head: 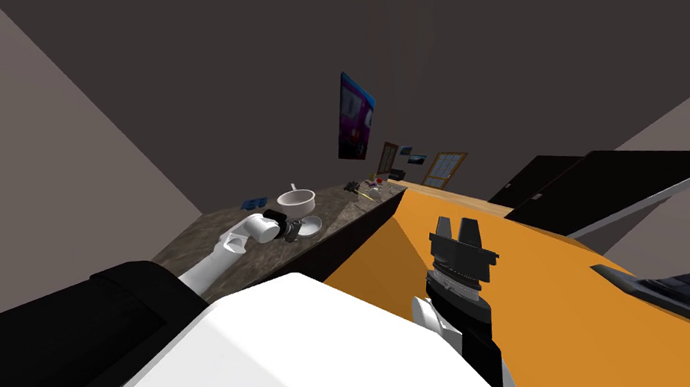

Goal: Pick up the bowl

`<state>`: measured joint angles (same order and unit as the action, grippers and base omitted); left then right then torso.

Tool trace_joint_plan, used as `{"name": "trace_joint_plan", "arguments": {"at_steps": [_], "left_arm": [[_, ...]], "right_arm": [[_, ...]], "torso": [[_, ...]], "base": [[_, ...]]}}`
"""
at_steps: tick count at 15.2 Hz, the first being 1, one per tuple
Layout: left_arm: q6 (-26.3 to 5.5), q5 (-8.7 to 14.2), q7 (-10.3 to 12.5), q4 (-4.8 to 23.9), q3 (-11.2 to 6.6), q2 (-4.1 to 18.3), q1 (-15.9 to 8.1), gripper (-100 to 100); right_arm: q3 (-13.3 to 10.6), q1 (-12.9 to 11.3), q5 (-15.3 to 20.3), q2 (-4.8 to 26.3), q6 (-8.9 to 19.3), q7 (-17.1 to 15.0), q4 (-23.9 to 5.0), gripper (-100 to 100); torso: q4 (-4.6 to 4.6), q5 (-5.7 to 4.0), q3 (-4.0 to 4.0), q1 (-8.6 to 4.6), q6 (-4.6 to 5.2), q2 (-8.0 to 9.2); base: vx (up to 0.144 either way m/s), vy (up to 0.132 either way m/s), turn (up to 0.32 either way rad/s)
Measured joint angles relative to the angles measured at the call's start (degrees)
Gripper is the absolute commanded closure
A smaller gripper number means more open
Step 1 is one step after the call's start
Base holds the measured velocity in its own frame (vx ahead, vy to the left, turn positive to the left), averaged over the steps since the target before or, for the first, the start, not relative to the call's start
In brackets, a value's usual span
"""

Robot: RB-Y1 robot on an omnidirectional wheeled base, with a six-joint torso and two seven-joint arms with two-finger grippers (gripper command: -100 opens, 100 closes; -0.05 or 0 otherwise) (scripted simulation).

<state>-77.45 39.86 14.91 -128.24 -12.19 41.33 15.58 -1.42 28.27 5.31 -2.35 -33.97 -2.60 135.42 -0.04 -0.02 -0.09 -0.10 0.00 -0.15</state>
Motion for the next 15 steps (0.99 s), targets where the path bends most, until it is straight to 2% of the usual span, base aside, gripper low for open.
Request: {"name": "trace_joint_plan", "arguments": {"at_steps": [15], "left_arm": [[-16.7,5.3,2.0,1.4,-1.31,2.7,-2.5,-100]], "right_arm": [[0.0,0.0,0.0,0.0,0.0,0.0,0.0,0]], "torso": [[0.00,0.00,0.00,0.01,0.00,0.00]], "base": [[0.036,-0.015,-0.030]]}}
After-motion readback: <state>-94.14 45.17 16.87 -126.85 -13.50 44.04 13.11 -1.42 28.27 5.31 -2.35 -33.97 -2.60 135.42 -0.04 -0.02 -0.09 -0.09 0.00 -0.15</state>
